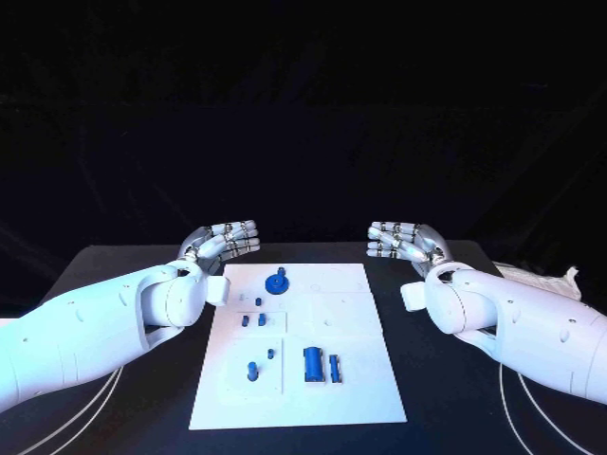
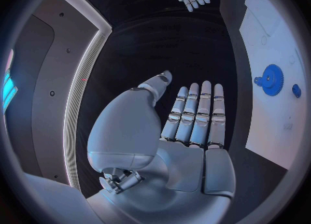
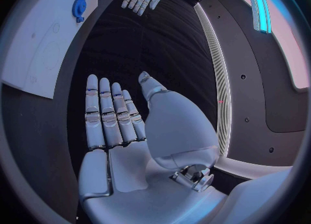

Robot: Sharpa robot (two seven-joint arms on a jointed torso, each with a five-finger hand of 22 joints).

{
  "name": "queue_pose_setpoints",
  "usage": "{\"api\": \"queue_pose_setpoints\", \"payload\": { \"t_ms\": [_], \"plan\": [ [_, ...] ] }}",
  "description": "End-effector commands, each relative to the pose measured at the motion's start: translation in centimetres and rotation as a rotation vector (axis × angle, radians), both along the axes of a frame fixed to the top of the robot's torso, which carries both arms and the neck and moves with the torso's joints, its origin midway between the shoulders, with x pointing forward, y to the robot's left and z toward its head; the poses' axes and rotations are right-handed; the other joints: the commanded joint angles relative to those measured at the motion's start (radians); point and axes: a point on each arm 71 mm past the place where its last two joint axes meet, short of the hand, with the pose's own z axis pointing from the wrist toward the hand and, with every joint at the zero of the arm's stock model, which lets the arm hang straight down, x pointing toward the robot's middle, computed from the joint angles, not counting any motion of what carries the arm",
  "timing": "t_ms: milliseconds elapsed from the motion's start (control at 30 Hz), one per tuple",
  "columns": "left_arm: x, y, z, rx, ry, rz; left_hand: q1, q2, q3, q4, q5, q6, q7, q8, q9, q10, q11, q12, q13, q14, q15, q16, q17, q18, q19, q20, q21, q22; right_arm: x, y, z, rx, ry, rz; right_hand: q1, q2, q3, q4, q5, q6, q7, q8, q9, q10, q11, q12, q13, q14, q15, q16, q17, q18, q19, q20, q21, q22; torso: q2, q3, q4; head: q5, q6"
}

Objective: Assemble the parts on the task board

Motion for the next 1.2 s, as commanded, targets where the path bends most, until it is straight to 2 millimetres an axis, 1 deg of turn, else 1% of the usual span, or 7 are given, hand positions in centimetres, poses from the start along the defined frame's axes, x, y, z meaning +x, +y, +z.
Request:
{"api": "queue_pose_setpoints", "payload": {
  "t_ms": [33,67,400,500,600,667,1200],
  "plan": [
    [-0.2,-0.3,0.2,0.009,-0.009,0.008,-0.374,0.034,-0.109,-0.015,-0.041,-0.268,-0.053,-0.051,-0.039,-0.285,-0.046,-0.091,-0.037,-0.265,-0.04,-0.063,-0.044,-0.053,-0.216,-0.072,-0.038,-0.117,-0.2,0.4,0.4,0.008,-0.011,-0.01,-0.388,0.008,-0.047,-0.037,-0.039,-0.253,-0.056,-0.038,-0.048,-0.287,-0.043,-0.039,-0.056,-0.29,-0.034,-0.035,-0.063,-0.058,-0.273,-0.062,-0.06,-0.042,0.004,0.0051,0.0067,0.0,0.012],
    [-0.4,-0.5,0.3,0.014,-0.014,0.013,-0.415,0.038,-0.121,-0.015,-0.046,-0.297,-0.059,-0.051,-0.039,-0.316,-0.05,-0.091,-0.037,-0.294,-0.044,-0.071,-0.049,-0.063,-0.24,-0.08,-0.043,-0.13,-0.4,0.7,0.7,0.015,-0.017,-0.016,-0.432,0.008,-0.052,-0.037,-0.043,-0.282,-0.063,-0.038,-0.053,-0.32,-0.049,-0.039,-0.063,-0.324,-0.107,-0.039,-0.07,-0.067,-0.304,-0.07,-0.067,-0.047,0.005,0.009,0.0111,0.0,0.021],
    [-3.1,-3.0,1.9,0.088,-0.089,0.09,-0.672,0.109,-0.197,-0.015,-0.13,-0.481,-0.095,-0.051,-0.039,-0.512,-0.145,-0.091,-0.037,-0.476,-0.125,-0.114,-0.139,-0.084,-0.389,-0.129,-0.122,-0.21,-3.2,3.4,3.4,0.075,-0.058,-0.096,-0.695,0.008,-0.149,-0.037,-0.121,-0.454,-0.101,-0.038,-0.15,-0.514,-0.137,-0.039,-0.101,-0.521,-0.107,-0.111,-0.113,-0.089,-0.488,-0.112,-0.108,-0.132,0.015,0.039,0.0445,0.0,0.09],
    [-4.0,-3.7,2.4,0.109,-0.114,0.112,-0.73,0.109,-0.213,-0.015,-0.13,-0.522,-0.165,-0.051,-0.039,-0.556,-0.145,-0.091,-0.037,-0.518,-0.125,-0.124,-0.139,-0.095,-0.422,-0.14,-0.122,-0.228,-3.8,3.9,3.8,0.082,-0.06,-0.112,-0.757,0.008,-0.149,-0.037,-0.121,-0.494,-0.177,-0.038,-0.15,-0.56,-0.137,-0.039,-0.178,-0.566,-0.107,-0.111,-0.123,-0.1,-0.532,-0.122,-0.117,-0.132,0.016,0.0401,0.0457,0.0,0.093],
    [-4.8,-4.3,3.0,0.126,-0.136,0.131,-0.788,0.109,-0.23,-0.015,-0.13,-0.563,-0.165,-0.051,-0.039,-0.6,-0.145,-0.091,-0.037,-0.559,-0.125,-0.2,-0.139,-0.171,-0.456,-0.151,-0.122,-0.246,-4.3,4.2,4.1,0.085,-0.06,-0.122,-0.817,0.008,-0.149,-0.037,-0.121,-0.531,-0.177,-0.038,-0.15,-0.605,-0.137,-0.039,-0.178,-0.611,-0.107,-0.111,-0.198,-0.1,-0.573,-0.197,-0.189,-0.132,0.016,0.0401,0.0457,0.0,0.093],
    [-5.1,-4.5,3.2,0.133,-0.146,0.139,-0.819,0.109,-0.239,-0.015,-0.13,-0.585,-0.165,-0.051,-0.039,-0.624,-0.145,-0.091,-0.037,-0.581,-0.125,-0.2,-0.139,-0.171,-0.474,-0.226,-0.122,-0.256,-4.4,4.2,4.1,0.086,-0.06,-0.124,-0.848,0.008,-0.149,-0.037,-0.121,-0.553,-0.177,-0.038,-0.15,-0.627,-0.137,-0.039,-0.178,-0.634,-0.107,-0.111,-0.198,-0.175,-0.595,-0.197,-0.189,-0.132,0.016,0.0401,0.0457,0.0,0.093],
    [-5.4,-4.7,3.4,0.14,-0.155,0.147,-0.994,0.109,-0.345,-0.015,-0.13,-0.711,-0.165,-0.051,-0.039,-0.757,-0.145,-0.091,-0.037,-0.706,-0.125,-0.2,-0.139,-0.171,-0.573,-0.226,-0.122,-0.369,-4.4,4.2,4.1,0.086,-0.06,-0.124,-1.03,0.008,-0.149,-0.037,-0.121,-0.673,-0.177,-0.038,-0.15,-0.762,-0.137,-0.039,-0.178,-0.771,-0.107,-0.111,-0.198,-0.175,-0.724,-0.197,-0.189,-0.132,0.016,0.0401,0.0457,0.0,0.093]
  ]
}}
